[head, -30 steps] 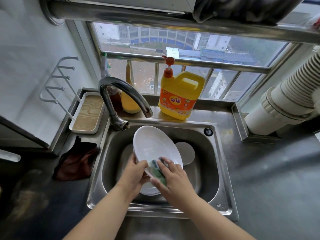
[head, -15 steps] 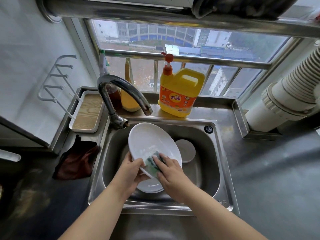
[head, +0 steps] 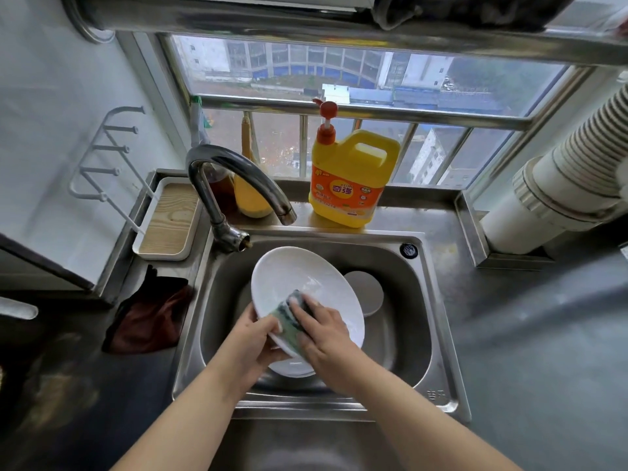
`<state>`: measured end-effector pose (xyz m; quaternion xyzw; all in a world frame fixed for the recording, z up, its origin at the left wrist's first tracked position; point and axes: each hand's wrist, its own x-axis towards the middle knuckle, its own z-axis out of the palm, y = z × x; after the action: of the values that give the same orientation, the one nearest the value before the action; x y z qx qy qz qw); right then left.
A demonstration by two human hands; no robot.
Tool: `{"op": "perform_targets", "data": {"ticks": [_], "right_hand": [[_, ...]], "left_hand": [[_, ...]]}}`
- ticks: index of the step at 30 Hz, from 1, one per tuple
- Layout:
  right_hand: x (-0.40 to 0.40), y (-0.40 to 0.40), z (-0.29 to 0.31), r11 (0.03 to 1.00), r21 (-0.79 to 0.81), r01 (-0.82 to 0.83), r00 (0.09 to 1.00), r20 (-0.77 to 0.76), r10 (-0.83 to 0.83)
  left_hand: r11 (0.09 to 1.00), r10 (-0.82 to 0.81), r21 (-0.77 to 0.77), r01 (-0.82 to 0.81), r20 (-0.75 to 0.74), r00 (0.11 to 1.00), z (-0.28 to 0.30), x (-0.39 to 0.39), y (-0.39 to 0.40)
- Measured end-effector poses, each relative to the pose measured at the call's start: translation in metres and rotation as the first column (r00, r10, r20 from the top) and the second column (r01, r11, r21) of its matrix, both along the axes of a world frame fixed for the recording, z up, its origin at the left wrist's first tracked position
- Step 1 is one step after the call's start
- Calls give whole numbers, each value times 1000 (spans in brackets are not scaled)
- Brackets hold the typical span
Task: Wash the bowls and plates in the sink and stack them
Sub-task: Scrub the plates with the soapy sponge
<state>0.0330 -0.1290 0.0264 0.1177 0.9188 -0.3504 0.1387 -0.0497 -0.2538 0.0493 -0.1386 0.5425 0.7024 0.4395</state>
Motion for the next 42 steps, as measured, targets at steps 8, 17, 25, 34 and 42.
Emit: {"op": "perform_targets", "data": {"ticks": [8, 17, 25, 34, 42], "right_hand": [[-5, 44, -15, 951, 270, 152, 944, 246, -221], [-10, 20, -9, 990, 141, 16, 999, 34, -21], [-9, 29, -7, 985, 137, 107, 987, 109, -122], [11, 46, -14, 962, 270, 35, 996, 66, -55], [31, 41, 2, 979, 199, -48, 998, 49, 39]], "left_hand": [[999, -33, -16, 32, -30, 999, 7, 7, 1], [999, 32, 10, -32, 3, 999, 5, -1, -3], [1000, 8, 1, -8, -39, 999, 7, 0, 1], [998, 41, -42, -44, -72, 997, 9, -11, -6], [988, 0, -155, -12, -76, 997, 10, -39, -6]]}}
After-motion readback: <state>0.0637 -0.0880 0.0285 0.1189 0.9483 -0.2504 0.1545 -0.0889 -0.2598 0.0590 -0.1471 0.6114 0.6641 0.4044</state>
